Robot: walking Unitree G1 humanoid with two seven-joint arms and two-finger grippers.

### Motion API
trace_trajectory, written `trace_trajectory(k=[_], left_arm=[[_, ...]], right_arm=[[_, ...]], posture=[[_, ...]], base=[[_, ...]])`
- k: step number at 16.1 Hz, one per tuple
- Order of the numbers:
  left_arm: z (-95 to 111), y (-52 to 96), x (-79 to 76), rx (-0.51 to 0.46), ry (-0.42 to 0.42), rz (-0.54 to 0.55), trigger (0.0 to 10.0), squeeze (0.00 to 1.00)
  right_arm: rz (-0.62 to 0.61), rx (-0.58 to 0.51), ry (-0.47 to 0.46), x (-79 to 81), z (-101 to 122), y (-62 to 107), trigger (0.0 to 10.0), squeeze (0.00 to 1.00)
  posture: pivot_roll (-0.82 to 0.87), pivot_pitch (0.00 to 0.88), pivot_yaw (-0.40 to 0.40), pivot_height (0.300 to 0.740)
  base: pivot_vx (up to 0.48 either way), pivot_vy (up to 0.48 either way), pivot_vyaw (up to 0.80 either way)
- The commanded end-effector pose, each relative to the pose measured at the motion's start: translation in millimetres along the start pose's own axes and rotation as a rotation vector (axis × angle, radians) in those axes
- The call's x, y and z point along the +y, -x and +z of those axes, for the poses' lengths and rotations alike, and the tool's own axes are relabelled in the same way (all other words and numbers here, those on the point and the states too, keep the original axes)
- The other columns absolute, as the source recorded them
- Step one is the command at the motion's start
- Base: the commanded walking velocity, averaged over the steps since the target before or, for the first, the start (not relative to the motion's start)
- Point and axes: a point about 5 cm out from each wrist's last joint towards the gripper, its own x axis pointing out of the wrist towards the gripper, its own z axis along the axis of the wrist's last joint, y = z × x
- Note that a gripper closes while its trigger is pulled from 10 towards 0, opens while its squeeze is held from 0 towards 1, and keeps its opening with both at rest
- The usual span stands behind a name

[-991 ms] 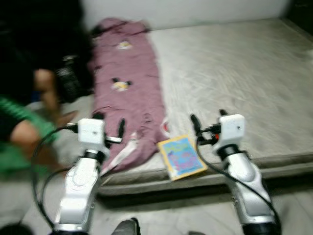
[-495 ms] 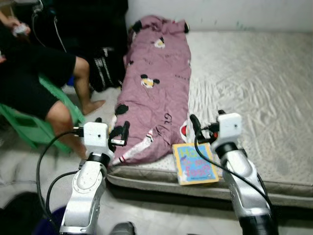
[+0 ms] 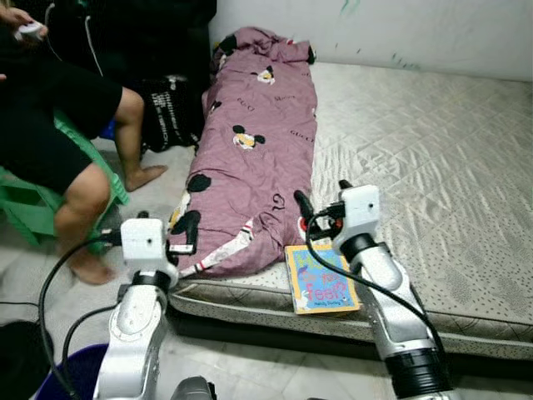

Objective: Clean up the room

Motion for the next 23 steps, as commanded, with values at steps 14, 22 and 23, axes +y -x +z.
trace_trajectory(k=[14,22,23], left_arm=[[-10.6,1.9,-7.8,0.053,0.017,-0.072,10.0,0.00],[-1.6,-9.2,9.6,0.008,-0.026,-0.017,10.0,0.00],[0.2,-9.8,9.3,0.005,-0.026,-0.022,10.0,0.00]], right_arm=[[-0.079,0.025,-0.015,3.5,-13.7,12.2,10.0,0.00],[-0.038,0.024,-0.028,15.8,-16.3,-2.9,10.0,0.00],[-0.042,0.022,-0.025,15.0,-15.7,-1.9,10.0,0.00]], posture=[[0.03,0.112,0.005,0.740],[0.06,0.126,-0.018,0.740],[0.05,0.139,-0.005,0.740]], base=[[0.000,0.000,0.00],[0.000,0.000,0.00],[0.000,0.000,0.00]])
